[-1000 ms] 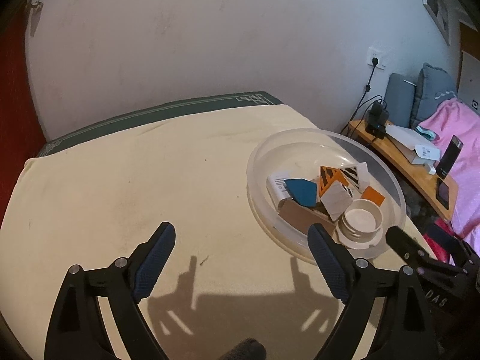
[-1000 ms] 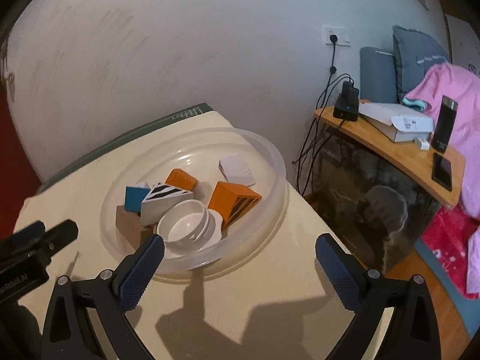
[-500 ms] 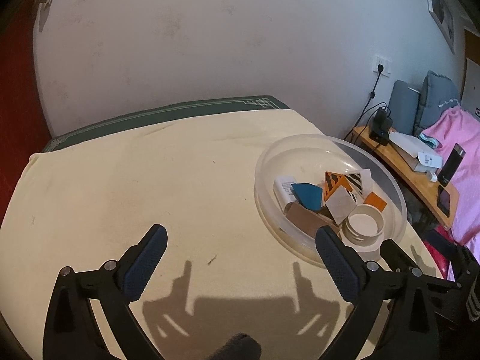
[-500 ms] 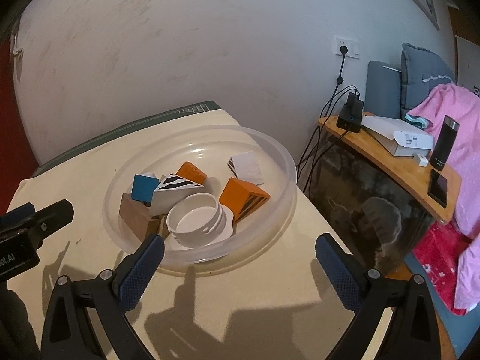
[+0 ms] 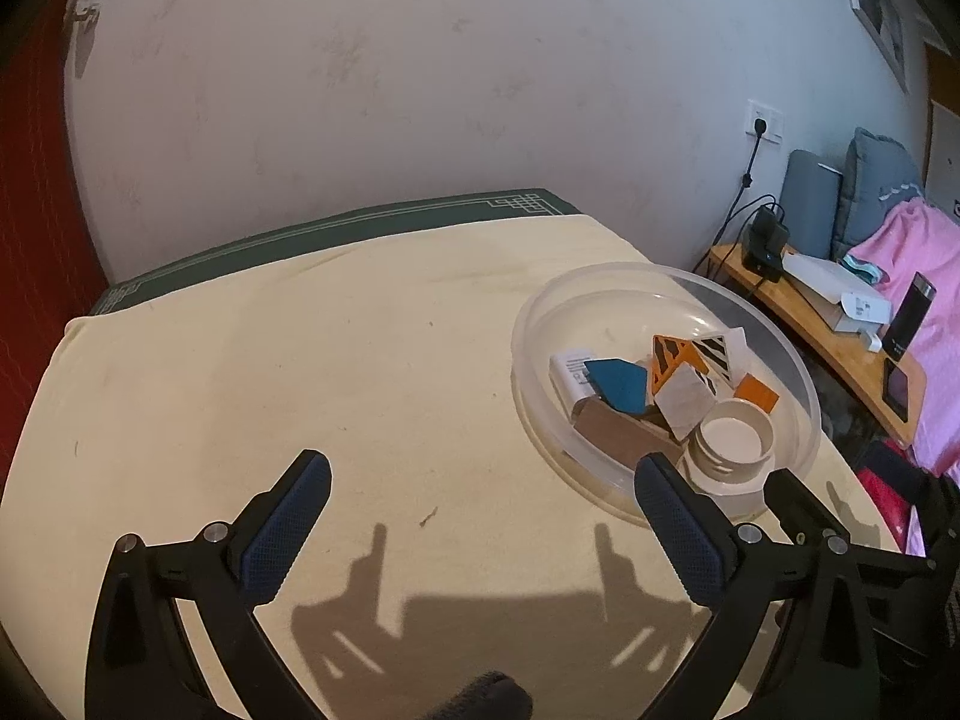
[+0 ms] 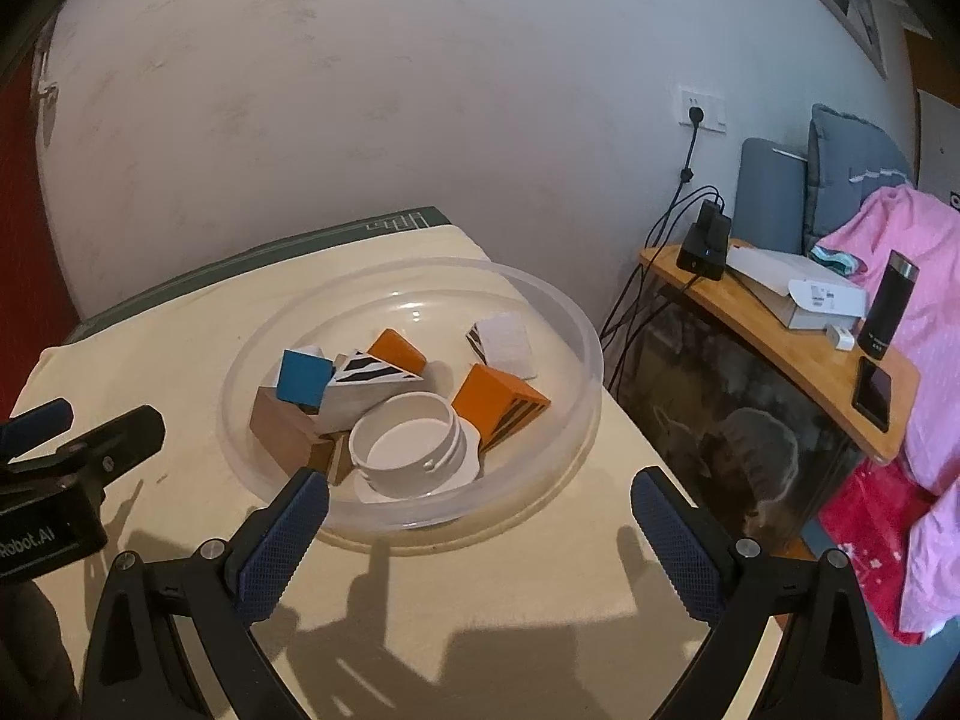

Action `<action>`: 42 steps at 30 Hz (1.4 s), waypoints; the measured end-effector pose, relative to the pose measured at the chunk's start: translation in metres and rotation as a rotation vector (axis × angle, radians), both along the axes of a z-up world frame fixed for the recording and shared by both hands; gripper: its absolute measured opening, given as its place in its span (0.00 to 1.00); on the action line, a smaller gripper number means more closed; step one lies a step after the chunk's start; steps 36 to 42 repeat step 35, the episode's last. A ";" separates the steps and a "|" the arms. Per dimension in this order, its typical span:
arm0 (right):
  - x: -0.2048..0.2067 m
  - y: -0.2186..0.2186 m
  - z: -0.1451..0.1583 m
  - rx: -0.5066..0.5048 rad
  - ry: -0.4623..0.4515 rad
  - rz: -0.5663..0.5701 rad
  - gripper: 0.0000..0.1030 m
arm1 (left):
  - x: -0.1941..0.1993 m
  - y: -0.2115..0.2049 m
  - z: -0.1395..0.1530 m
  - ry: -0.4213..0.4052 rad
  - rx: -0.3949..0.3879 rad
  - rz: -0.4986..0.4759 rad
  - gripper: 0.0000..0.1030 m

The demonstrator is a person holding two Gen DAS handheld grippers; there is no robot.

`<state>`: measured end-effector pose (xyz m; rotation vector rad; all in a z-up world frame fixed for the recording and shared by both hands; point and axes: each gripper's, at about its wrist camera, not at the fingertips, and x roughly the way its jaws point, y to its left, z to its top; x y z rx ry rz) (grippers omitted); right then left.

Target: Organize rigid objects

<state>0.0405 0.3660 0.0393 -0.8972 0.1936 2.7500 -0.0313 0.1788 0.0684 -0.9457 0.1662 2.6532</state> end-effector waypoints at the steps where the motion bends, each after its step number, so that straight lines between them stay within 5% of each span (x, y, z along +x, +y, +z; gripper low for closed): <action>1: -0.001 -0.001 0.001 0.003 0.000 0.000 1.00 | 0.000 0.001 0.000 0.001 -0.002 0.001 0.99; 42: 0.000 -0.002 -0.002 0.003 -0.021 -0.006 1.00 | 0.001 0.000 -0.005 -0.004 -0.033 0.026 0.99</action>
